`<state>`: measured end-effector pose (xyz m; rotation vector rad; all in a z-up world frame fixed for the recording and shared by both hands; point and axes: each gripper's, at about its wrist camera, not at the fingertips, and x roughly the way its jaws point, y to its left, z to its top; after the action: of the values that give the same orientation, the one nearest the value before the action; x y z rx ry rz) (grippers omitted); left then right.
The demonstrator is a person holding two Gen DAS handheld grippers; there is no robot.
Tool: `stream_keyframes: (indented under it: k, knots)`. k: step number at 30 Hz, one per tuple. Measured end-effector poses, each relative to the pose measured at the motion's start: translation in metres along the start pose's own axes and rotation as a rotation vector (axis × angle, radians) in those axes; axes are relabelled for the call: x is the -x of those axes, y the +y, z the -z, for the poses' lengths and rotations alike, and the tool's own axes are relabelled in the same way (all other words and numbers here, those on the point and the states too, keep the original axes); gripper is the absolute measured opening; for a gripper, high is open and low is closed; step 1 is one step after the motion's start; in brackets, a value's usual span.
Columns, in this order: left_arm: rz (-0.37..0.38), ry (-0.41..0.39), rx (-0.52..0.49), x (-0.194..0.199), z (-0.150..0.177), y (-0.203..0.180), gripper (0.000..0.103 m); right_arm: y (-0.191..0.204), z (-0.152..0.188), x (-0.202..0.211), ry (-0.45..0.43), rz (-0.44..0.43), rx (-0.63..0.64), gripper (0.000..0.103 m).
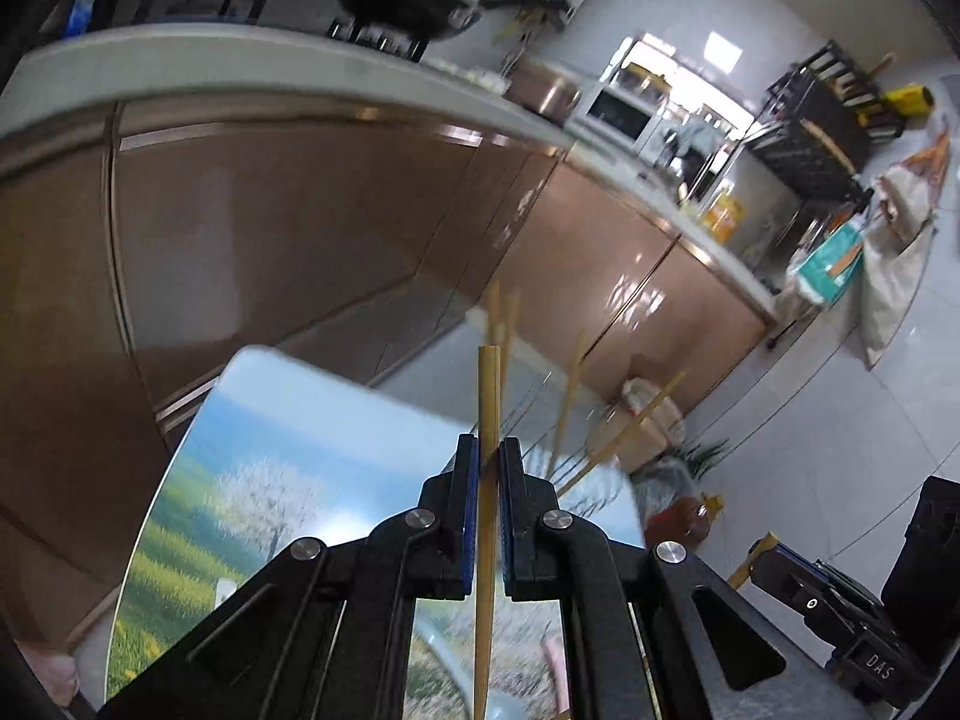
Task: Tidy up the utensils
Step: 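Lift both chopsticks and carry them over the wire holder, then lower both chopsticks into the holder and open both tools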
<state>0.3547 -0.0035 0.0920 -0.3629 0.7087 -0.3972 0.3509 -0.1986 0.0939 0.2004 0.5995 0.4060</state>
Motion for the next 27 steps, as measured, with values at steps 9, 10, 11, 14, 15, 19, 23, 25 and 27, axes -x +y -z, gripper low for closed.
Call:
stream_keyframes:
  k: [9,10,11,14,15,19,23,25,27]
  knots:
    - [0.067,-0.170,-0.039,-0.017,-0.062,-0.044,0.006,-0.003,-0.083,0.034,-0.178,0.110,0.091,0.007]
    - [0.068,-0.193,-0.040,-0.022,-0.069,-0.049,0.006,-0.006,-0.092,0.034,-0.196,0.124,0.100,0.007]
    - [0.073,-0.211,-0.039,-0.024,-0.072,-0.052,0.006,-0.007,-0.099,0.034,-0.212,0.136,0.108,0.007]
    - [0.059,-0.278,-0.045,-0.037,-0.085,-0.063,0.006,-0.012,-0.116,0.025,-0.251,0.175,0.130,0.007]
    - [0.040,-0.306,-0.060,-0.040,-0.086,-0.069,0.006,-0.014,-0.118,0.021,-0.259,0.182,0.133,0.007]
    - [-0.026,-0.401,-0.116,-0.065,-0.082,-0.081,0.006,-0.025,-0.119,0.000,-0.285,0.226,0.158,0.007]
    - [-0.070,-0.465,-0.163,-0.094,-0.064,-0.083,0.006,-0.041,-0.103,-0.027,-0.282,0.240,0.165,0.007]
    - [-0.087,-0.476,-0.176,-0.112,-0.052,-0.080,0.006,-0.051,-0.093,-0.039,-0.268,0.246,0.160,0.007]
    - [-0.094,-0.475,-0.179,-0.128,-0.043,-0.077,0.006,-0.062,-0.082,-0.052,-0.249,0.241,0.148,0.007]
